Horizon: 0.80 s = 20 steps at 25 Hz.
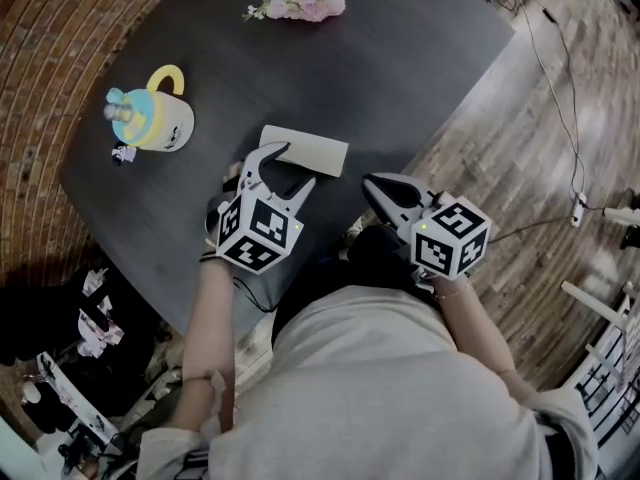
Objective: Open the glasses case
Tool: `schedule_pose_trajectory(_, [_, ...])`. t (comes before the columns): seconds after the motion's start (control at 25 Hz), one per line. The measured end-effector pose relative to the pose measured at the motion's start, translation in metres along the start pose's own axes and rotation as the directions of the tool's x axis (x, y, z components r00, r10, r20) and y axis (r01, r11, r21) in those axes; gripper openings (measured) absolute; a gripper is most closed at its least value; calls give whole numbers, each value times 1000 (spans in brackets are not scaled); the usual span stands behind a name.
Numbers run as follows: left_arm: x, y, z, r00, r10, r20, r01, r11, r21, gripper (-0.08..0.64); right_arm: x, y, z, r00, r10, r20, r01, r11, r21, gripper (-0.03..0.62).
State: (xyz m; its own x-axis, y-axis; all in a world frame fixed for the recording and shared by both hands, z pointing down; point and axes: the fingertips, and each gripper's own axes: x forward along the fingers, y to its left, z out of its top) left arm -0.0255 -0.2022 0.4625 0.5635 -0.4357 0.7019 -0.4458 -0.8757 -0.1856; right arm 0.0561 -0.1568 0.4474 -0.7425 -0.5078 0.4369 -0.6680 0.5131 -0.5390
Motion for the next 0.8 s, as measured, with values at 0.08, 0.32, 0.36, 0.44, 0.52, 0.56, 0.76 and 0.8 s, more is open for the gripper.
schedule_pose_trajectory(0.08, [10, 2, -8, 999, -4, -52, 7, 999, 52, 262, 3, -4, -2, 1000, 16, -12, -16, 1000, 6, 6])
schedule_pose_trajectory(0.32, [28, 4, -30, 983, 17, -185, 26, 974, 225, 297, 7, -19, -4, 999, 32, -31, -31, 999, 30, 6])
schedule_pose_trajectory(0.36, [30, 3, -32, 980, 13, -201, 38, 967, 250, 301, 7, -22, -4, 999, 31, -33, -30, 999, 34, 6])
schedule_pose_trajectory(0.44, [34, 0, -35, 976, 5, -219, 61, 955, 291, 307, 8, -27, -4, 999, 29, -34, -27, 999, 38, 6])
schedule_pose_trajectory(0.52, [38, -1, -37, 972, 3, -235, 78, 939, 334, 308, 9, -30, -2, 999, 27, -32, -26, 999, 39, 6])
schedule_pose_trajectory(0.56, [40, -2, -39, 970, 0, -244, 88, 932, 351, 308, 9, -31, -2, 999, 26, -32, -25, 999, 41, 6])
schedule_pose_trajectory(0.76, [50, -5, -41, 967, -28, -253, 132, 906, 402, 307, 9, -38, -1, 999, 16, -34, -14, 999, 48, 6])
schedule_pose_trajectory(0.8, [51, -5, -40, 967, -29, -252, 133, 904, 407, 306, 9, -40, -1, 999, 14, -33, -12, 999, 51, 6])
